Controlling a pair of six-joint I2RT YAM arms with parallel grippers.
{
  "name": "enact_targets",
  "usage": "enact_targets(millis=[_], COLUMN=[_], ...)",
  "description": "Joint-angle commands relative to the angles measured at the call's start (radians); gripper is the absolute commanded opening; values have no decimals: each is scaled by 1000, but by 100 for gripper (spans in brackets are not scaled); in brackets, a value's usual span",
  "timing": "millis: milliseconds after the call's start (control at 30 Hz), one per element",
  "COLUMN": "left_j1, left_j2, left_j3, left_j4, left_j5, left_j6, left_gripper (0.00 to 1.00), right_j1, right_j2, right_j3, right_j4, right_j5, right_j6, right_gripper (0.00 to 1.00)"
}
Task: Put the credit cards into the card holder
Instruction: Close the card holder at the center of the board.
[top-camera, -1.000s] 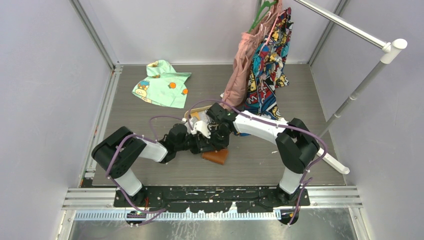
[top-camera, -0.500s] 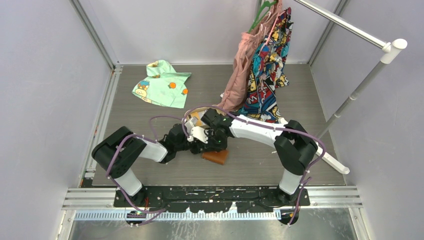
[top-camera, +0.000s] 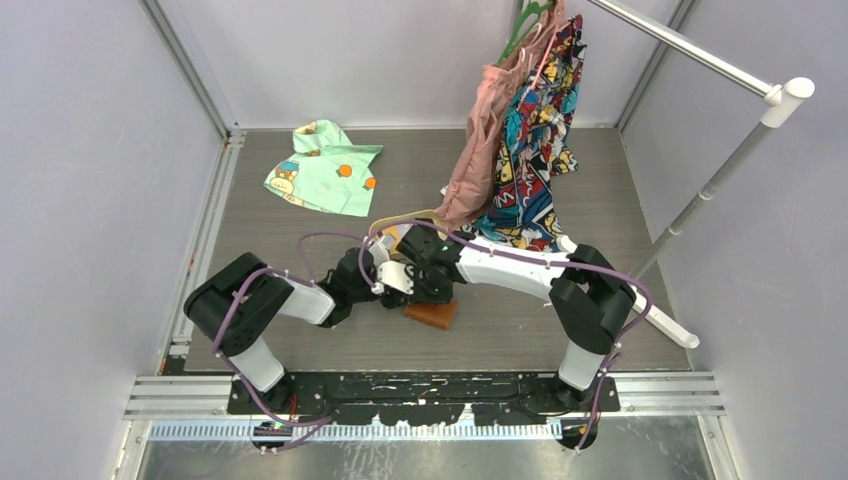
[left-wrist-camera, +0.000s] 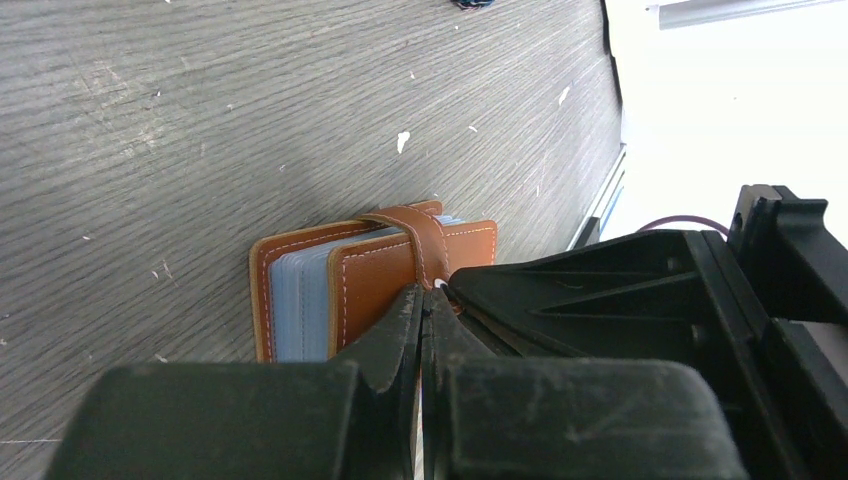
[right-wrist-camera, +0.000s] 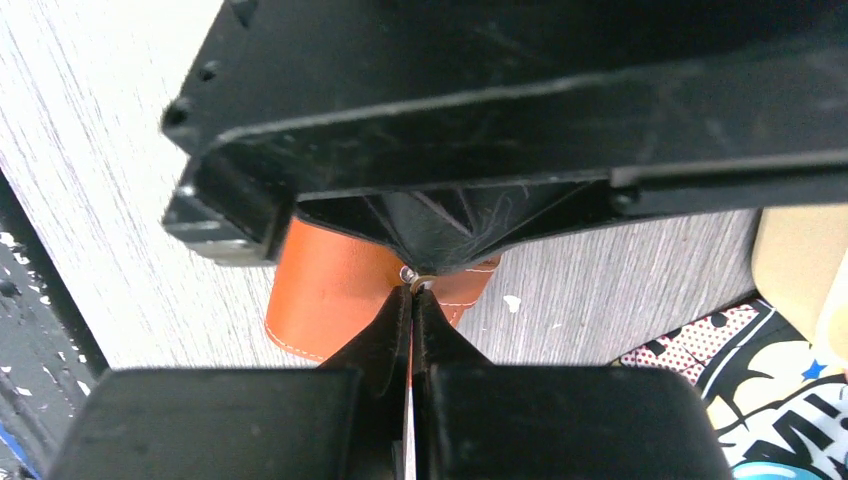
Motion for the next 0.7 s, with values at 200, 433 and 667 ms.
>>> enact_targets(millis=[200, 433, 667], left_j1=[-2, -3, -2], left_j2=[93, 103, 109], left_j3=[-65, -65, -68], left_j4=[-267, -257, -247], left_j5=[-120, -114, -108], left_j6=[71, 69, 63], left_gripper=[0, 0, 0], right_j1=[120, 155, 195], right_j2=[17, 35, 41], right_j3=[-46, -51, -61], right_j4=[-17, -21, -33], right_j5=[-108, -92, -89], right_j6=[-24, -32, -51], right_gripper=[1, 1, 1])
